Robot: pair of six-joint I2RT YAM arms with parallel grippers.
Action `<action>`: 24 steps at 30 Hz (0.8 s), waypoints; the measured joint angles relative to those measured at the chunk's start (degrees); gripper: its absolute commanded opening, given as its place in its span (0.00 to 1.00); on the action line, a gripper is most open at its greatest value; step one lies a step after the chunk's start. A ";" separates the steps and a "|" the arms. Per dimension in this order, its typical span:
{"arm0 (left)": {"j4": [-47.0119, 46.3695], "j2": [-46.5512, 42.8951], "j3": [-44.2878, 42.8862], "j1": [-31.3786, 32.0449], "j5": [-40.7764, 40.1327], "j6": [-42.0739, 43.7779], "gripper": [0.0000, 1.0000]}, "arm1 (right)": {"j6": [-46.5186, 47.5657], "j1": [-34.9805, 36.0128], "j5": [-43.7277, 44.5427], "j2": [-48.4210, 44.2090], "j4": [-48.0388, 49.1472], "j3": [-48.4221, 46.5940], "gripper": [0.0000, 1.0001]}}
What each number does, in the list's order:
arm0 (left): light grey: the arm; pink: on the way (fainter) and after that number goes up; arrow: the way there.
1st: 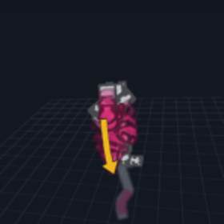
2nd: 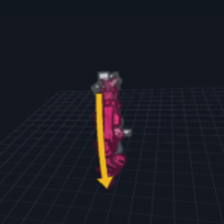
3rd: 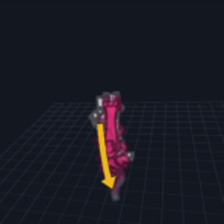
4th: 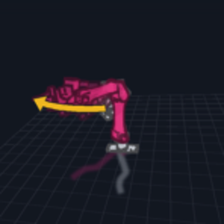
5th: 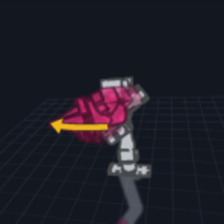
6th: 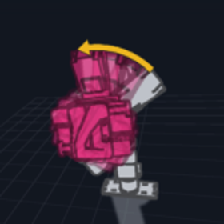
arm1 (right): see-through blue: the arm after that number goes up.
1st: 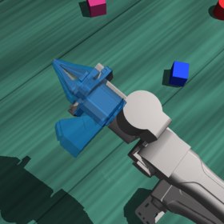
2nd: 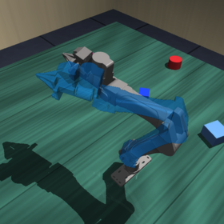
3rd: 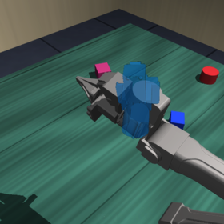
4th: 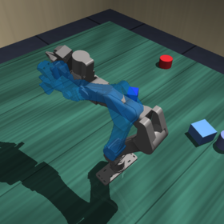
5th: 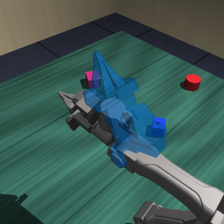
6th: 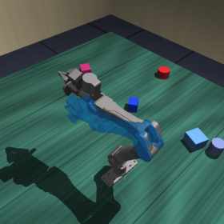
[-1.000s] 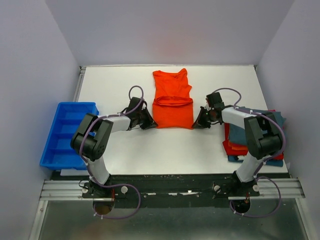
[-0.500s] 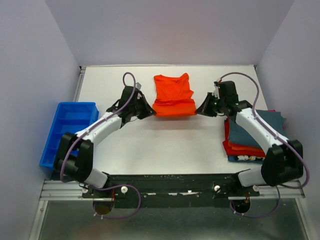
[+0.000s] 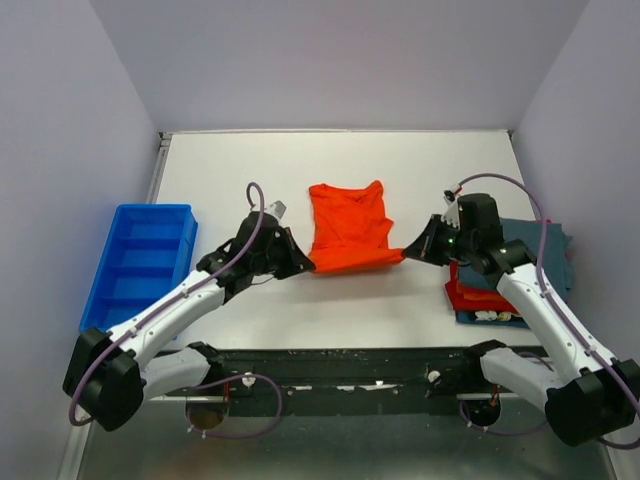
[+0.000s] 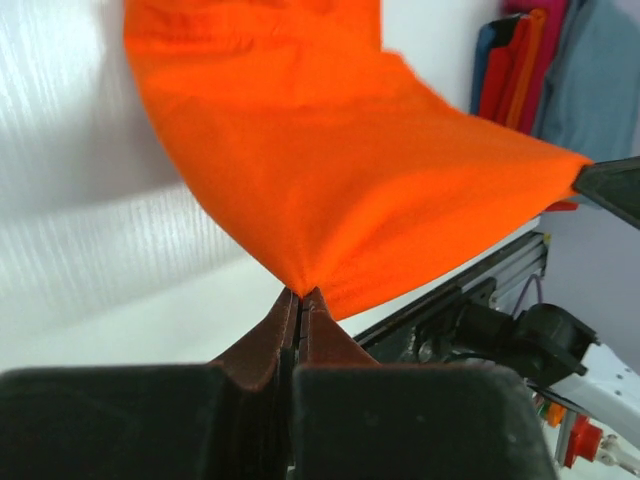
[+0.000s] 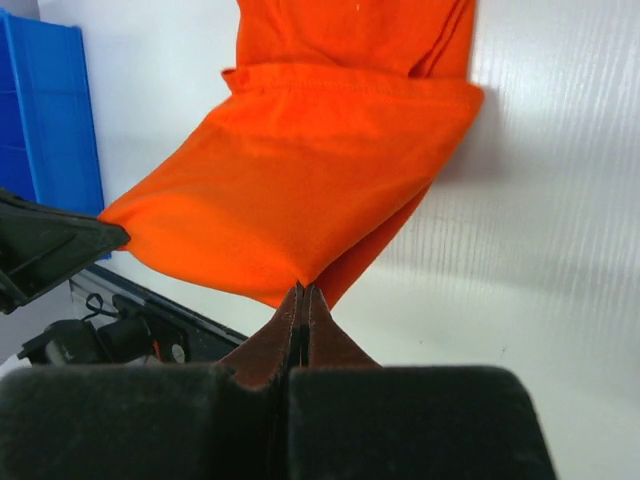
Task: Fold and stack the t-shirts
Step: Fold the long partially folded tshirt into a neat square
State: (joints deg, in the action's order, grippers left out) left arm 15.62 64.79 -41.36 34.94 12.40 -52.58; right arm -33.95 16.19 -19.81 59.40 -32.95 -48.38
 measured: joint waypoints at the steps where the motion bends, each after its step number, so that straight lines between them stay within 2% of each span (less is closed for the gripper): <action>1: 0.24 -1.11 -0.09 0.02 -0.20 -0.26 0.00 | 0.02 0.00 0.15 -0.52 -0.26 -0.35 0.01; 4: 0.79 -2.05 -2.75 -0.22 -0.96 -0.37 0.00 | 0.13 0.00 2.01 1.07 -1.25 -3.23 0.01; 8: 0.22 1.46 -8.17 -3.13 -1.11 0.35 0.00 | 0.28 -0.04 4.94 7.21 -1.49 -9.55 0.01; 13: -2.86 10.29 -15.23 -7.52 -1.05 1.36 0.00 | 0.61 -1.42 6.27 17.66 -0.70 -18.47 0.01; 19: -9.81 21.09 -19.39 -11.87 0.42 0.48 0.00 | 0.55 -3.78 6.47 32.85 0.46 -28.74 0.01; 24: -11.67 33.24 -28.50 -14.34 1.38 0.57 0.01 | 0.52 -4.83 6.86 46.25 0.07 -39.12 0.02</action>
State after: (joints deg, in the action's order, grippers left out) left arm 3.95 98.04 -69.87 20.60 13.78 -52.01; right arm -33.43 11.35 -12.95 105.65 -32.88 -87.50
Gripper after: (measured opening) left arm 0.018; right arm 0.012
